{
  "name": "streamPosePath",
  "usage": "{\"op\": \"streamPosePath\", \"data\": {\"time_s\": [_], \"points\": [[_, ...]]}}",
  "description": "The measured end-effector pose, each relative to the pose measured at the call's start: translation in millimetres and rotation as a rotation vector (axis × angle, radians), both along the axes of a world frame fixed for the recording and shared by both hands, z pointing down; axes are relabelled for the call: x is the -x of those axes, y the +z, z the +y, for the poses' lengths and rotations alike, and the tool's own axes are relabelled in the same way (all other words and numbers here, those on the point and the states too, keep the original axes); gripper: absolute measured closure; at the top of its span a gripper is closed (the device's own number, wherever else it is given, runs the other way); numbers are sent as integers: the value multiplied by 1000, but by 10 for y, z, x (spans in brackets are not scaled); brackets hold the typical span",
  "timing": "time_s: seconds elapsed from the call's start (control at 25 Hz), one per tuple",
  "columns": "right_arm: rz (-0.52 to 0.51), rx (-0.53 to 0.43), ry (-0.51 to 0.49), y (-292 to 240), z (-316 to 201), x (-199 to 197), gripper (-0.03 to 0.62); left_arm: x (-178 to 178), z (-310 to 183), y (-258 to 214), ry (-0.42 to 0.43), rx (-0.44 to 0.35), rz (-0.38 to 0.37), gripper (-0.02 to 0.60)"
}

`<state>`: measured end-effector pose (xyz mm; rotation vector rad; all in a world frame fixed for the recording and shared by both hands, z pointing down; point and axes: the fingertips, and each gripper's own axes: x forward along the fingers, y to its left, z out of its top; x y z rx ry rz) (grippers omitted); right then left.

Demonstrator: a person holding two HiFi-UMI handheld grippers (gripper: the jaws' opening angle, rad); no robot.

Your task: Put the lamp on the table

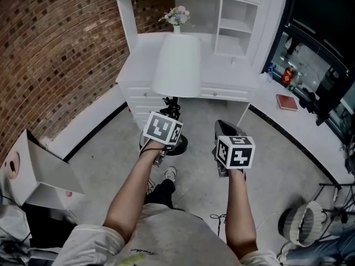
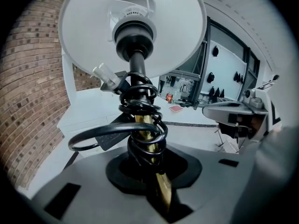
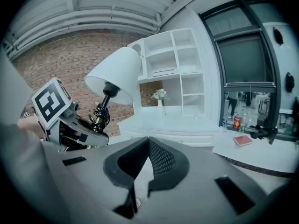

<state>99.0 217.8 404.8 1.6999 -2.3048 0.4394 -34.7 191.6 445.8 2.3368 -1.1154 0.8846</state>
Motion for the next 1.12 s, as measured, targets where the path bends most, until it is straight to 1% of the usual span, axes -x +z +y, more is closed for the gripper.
{"op": "streamPosePath", "data": {"time_s": [0.24,0.64,0.84,1.12], "points": [[12,-1,-14,61,-316,57,589,41,-315,107,0,0,-16,506],[20,19,-18,77,-1145,56,589,40,-1136,117,4,13,-18,506],[23,28,-6,64,-1643,74,589,79,-1631,132,14,27,-16,506],[22,42,10,-2,-2508,101,589,119,-2511,66,30,31,-24,506]]}}
